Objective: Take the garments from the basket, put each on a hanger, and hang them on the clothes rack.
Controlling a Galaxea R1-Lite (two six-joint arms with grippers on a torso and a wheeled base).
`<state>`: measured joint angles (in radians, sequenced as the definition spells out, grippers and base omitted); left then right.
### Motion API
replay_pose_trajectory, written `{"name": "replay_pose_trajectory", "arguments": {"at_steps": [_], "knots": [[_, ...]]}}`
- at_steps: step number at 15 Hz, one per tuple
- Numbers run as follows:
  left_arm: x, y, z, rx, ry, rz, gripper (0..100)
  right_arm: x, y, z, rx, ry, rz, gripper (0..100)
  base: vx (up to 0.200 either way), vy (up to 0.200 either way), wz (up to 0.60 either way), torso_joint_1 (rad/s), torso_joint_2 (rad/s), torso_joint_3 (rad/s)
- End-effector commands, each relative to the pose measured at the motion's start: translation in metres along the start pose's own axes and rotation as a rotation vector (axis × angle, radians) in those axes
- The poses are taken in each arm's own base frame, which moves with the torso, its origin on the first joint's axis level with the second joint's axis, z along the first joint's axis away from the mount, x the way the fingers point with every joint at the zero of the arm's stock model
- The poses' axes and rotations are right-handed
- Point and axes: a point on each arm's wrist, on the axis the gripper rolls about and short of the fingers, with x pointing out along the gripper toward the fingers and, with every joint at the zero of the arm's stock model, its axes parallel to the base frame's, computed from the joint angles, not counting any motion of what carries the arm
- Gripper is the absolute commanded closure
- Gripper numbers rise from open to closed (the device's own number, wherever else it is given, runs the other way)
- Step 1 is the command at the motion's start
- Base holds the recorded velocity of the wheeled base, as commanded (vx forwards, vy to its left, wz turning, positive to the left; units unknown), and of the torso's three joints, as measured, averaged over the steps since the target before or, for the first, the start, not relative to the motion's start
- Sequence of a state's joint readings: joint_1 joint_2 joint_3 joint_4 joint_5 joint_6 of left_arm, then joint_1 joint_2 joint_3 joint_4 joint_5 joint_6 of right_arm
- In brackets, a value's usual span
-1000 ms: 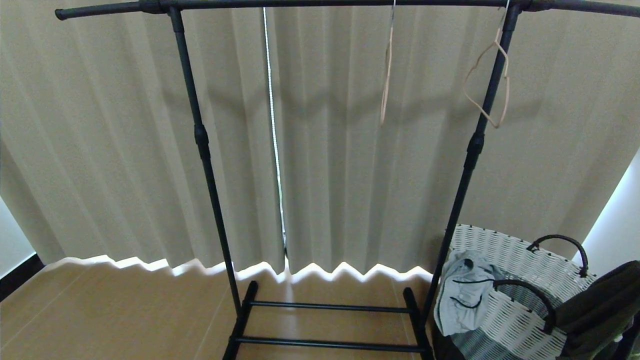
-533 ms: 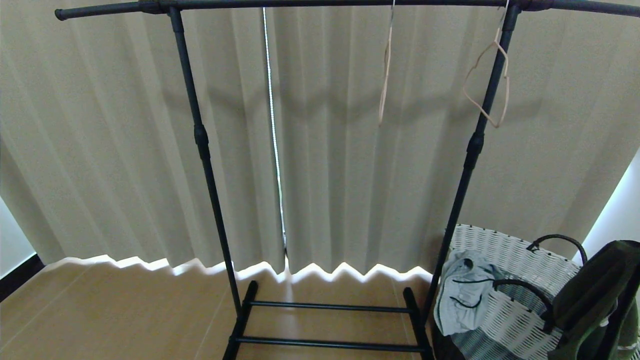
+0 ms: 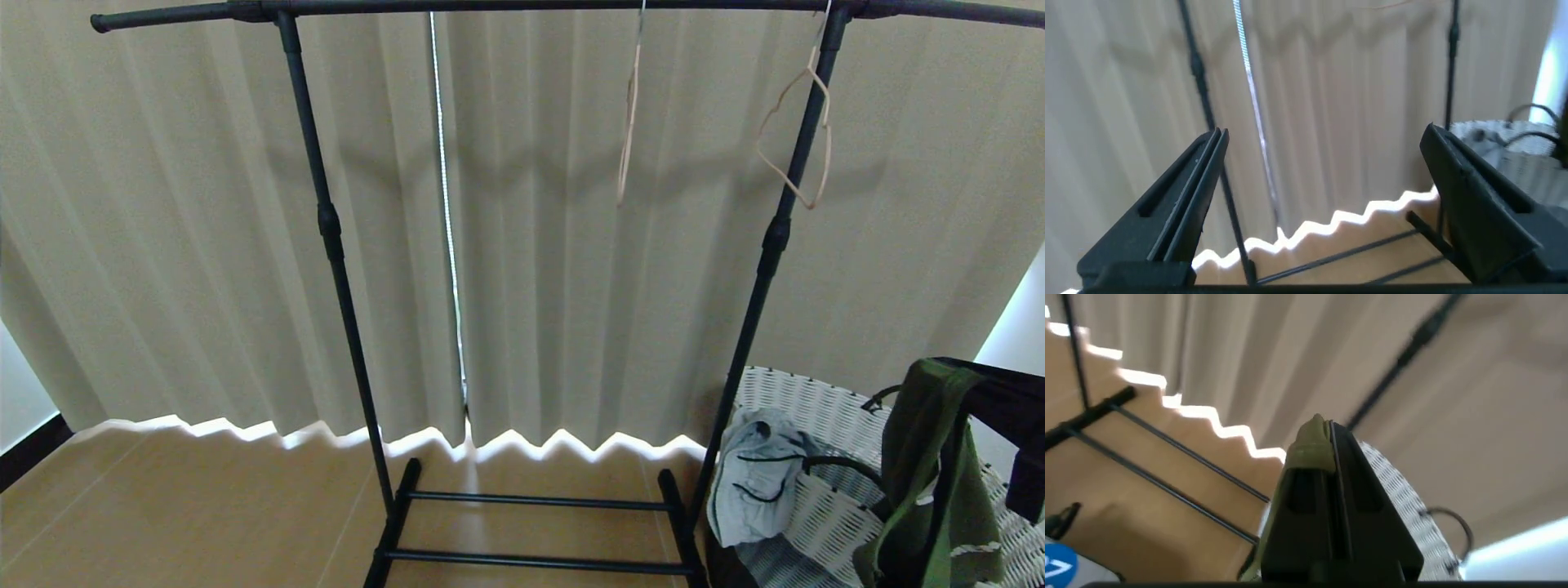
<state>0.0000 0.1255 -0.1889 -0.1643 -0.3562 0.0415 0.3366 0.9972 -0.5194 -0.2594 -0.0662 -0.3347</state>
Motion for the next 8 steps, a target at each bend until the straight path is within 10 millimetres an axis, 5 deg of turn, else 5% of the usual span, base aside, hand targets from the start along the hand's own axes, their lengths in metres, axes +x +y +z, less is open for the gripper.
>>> {"name": "replay_pose_trajectory", "arguments": {"at_steps": [1,5,8], "knots": [[0.038,0.015,0.032,-0.036,0.115,-0.063,0,0.011,0.002,0.014,0.006,-0.021,0.034,100,0.0,0.0,0.0,0.0,0.0,0.0],[0.096,0.031,0.067,-0.07,0.198,-0.142,0,0.01,0.001,0.033,0.063,-0.092,0.103,100,0.0,0.0,0.0,0.0,0.0,0.0],[0.14,0.027,0.07,-0.097,0.268,-0.298,0,0.02,0.003,0.043,0.079,-0.11,0.14,100,0.0,0.0,0.0,0.0,0.0,0.0]]}}
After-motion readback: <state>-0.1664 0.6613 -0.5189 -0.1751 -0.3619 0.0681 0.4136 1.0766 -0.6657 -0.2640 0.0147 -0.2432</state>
